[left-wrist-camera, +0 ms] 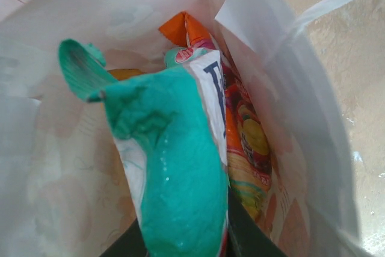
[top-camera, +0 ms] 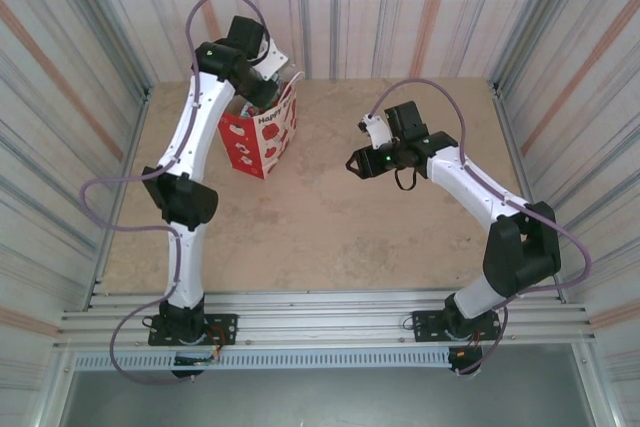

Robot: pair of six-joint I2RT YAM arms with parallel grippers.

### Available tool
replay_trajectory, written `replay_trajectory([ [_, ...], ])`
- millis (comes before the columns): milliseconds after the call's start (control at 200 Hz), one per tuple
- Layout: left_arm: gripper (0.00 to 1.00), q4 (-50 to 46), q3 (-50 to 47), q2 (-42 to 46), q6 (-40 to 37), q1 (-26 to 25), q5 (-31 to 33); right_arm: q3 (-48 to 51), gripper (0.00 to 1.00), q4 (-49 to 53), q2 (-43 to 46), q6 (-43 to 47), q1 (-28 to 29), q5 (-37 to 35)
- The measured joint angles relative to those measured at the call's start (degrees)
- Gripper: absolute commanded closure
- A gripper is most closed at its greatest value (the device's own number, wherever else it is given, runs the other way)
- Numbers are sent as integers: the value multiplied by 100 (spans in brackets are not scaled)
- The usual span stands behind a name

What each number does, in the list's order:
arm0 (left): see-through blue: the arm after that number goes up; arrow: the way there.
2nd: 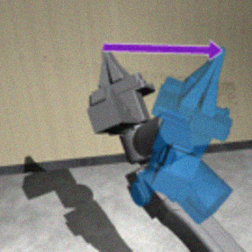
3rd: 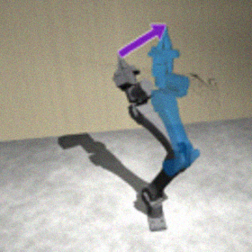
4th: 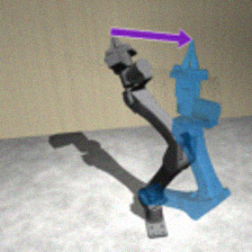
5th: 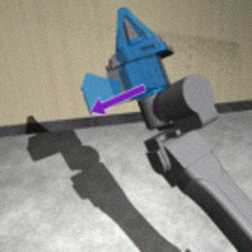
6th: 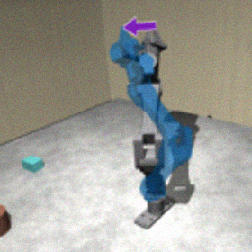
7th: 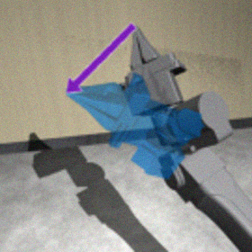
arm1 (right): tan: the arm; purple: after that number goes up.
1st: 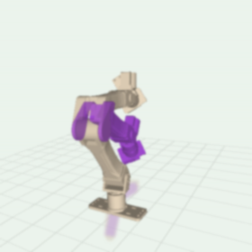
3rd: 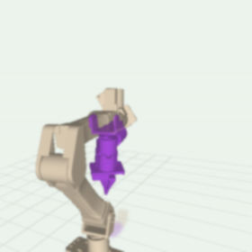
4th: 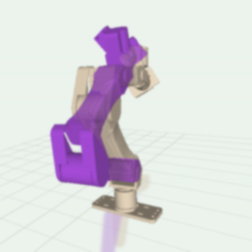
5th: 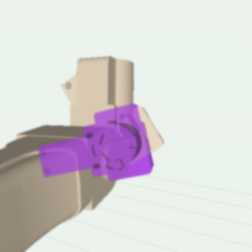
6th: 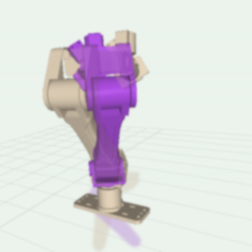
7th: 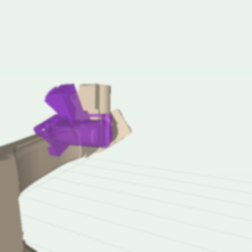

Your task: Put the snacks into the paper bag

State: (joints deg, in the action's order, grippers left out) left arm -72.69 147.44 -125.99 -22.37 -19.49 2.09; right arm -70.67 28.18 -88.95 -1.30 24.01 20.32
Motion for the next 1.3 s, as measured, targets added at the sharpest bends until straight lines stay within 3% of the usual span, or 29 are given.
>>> replay_trajectory([
  [125,70,9,0,-166,15,4,-83,-28,31,50,-15,2,0,35],
  [291,60,131,2,-205,20,7,-42,-37,31,66,-76,2,0,35],
  [747,54,380,-7,-162,55,118,258,-103,31,79,-138,-31,33,188],
  [897,53,474,-369,317,155,118,-122,-179,30,55,-138,-173,87,251],
  [1077,46,640,-1213,1552,96,118,-942,-199,30,-103,-138,-481,90,507],
  [1298,41,728,-1926,2310,-525,111,-1668,-201,30,-219,-136,-691,107,640],
])
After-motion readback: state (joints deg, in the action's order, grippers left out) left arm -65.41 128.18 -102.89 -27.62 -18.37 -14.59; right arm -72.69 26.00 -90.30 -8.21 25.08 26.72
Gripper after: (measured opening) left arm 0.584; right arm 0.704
